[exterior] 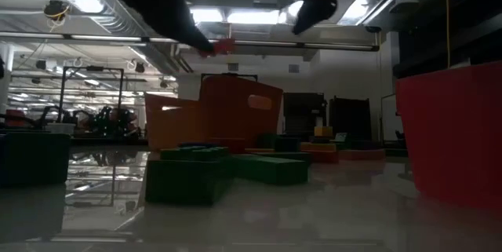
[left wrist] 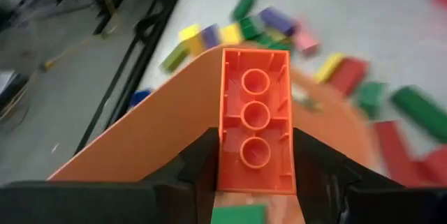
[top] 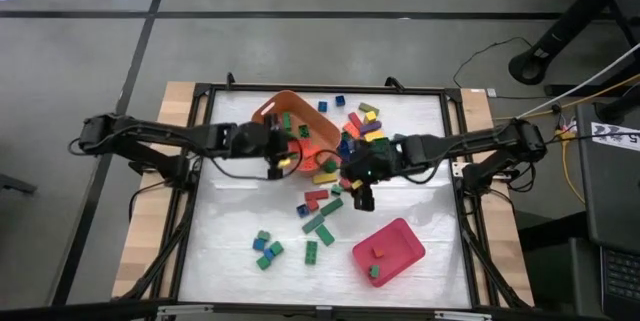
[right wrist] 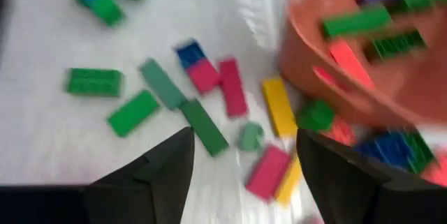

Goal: Sort blocks by size
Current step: Put the large orange game piece into the orange bin, then put the large yellow block into the orange bin

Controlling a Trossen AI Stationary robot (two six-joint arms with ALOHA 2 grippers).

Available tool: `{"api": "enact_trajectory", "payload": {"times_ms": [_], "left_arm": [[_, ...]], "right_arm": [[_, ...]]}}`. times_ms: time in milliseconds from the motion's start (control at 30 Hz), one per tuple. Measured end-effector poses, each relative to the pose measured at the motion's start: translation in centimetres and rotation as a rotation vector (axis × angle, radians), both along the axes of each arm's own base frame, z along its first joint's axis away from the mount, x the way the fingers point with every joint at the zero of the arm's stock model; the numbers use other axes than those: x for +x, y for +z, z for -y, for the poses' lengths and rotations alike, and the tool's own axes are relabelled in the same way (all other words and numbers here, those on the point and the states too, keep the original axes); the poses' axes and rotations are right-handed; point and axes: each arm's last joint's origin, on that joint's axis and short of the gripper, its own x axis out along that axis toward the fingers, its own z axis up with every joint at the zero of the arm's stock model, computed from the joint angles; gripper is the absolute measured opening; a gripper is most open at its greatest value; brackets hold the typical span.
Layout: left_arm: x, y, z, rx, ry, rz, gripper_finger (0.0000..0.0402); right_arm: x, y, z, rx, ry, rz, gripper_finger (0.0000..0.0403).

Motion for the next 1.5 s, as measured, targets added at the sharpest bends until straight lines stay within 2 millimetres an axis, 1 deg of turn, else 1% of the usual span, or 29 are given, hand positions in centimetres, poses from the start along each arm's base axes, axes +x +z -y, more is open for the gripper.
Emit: {"api": "enact_trajectory", "payload": {"times_ms": [100,167,333,467,567,767,933,1067,1500], "left_arm": [[0.1,-0.6,-1.5,-0.008,0.060,-0.024,0.0151],[0.3,-1.0,-2.2,-0.020,0.093,-0.027,0.0159],[0.9,-2.2,-3.1,-0.036,0.130,-0.060,0.0182],[1.4,-2.9,-3.2,-0.039,0.132,-0.083,0.0203],[1.5,-3.2,-3.2,-0.042,0.130,-0.097,0.0213],[1.6,-3.2,-2.7,-0.070,0.133,-0.081,0.0213],[1.6,-3.2,-2.3,-0.069,0.119,-0.082,0.0211],[1.7,-3.2,-2.1,-0.069,0.112,-0.083,0.0210],[1.7,-3.2,-2.1,-0.068,0.110,-0.083,0.0210]], "right_arm": [[-0.4,-1.0,-0.5,-0.014,-0.102,-0.065,0.0248],[-0.9,-2.0,-0.7,-0.026,-0.143,-0.118,0.0248],[-1.5,-4.6,-0.2,-0.029,-0.212,-0.167,0.0248],[-1.5,-6.3,0.9,-0.030,-0.259,-0.151,0.0248],[-1.4,-7.3,2.2,-0.023,-0.303,-0.139,0.0248],[-1.8,-9.4,4.9,0.051,-0.357,-0.144,0.0248],[-2.3,-11.3,5.5,0.109,-0.353,-0.121,0.0248],[-2.5,-12.1,5.5,0.117,-0.348,-0.104,0.0248],[-2.9,-13.0,5.4,0.132,-0.351,-0.087,0.0248]]}}
